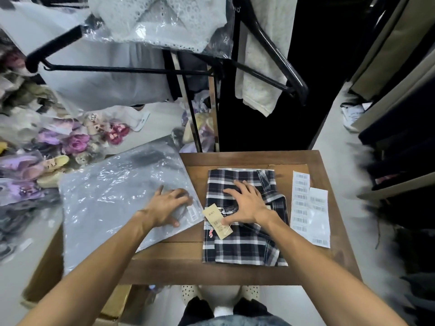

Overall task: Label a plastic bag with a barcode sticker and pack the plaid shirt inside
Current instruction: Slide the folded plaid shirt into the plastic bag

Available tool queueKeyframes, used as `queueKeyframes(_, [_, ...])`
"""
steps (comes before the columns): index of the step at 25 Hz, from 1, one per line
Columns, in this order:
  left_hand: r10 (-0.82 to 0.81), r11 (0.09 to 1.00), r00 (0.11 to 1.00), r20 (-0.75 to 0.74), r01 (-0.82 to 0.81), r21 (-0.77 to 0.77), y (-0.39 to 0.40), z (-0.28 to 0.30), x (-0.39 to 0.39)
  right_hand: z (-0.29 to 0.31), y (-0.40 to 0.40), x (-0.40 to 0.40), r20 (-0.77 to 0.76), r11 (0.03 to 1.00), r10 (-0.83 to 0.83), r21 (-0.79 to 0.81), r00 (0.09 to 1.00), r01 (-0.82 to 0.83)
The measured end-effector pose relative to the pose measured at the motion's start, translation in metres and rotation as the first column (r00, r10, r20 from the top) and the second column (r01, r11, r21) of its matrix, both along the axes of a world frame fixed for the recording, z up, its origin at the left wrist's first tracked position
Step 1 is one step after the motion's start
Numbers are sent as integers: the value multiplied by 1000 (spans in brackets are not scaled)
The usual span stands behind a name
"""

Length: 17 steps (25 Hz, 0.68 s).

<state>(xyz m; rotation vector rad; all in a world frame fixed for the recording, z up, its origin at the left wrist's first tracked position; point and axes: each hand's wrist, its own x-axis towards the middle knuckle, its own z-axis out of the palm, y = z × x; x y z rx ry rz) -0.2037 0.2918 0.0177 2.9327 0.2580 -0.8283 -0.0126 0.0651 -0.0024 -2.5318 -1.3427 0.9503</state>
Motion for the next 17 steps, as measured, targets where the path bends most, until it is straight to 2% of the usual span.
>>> queueKeyframes(5, [-245,969,969,-39,243,-55,20,3,-22,-1,-2,-14,-4,999,-45,-5,999,45])
queueKeyframes(7, [-267,957,963,-18,264,-118,27,3,-32,-1,-1,-22,14,998,-68,-5,998,68])
queueKeyframes(9, [-264,944,962,68,272,-187,30,0,-39,-2,-1,-35,26,996,-85,-5,996,85])
queueKeyframes(11, [-161,942,970,182,206,-264,26,-4,-38,-3,-2,-47,18,997,-77,-19,997,77])
queueKeyframes(13, [69,946,969,237,12,-323,16,-11,-24,-3,-5,-56,-3,996,-77,-36,997,76])
queueKeyframes(15, [255,944,935,249,-184,-274,3,-21,-7,1,-5,-59,-4,995,-70,-69,998,70])
queueKeyframes(17, [337,934,911,239,-292,-204,-10,-27,2,8,-3,-56,34,993,-42,-111,999,46])
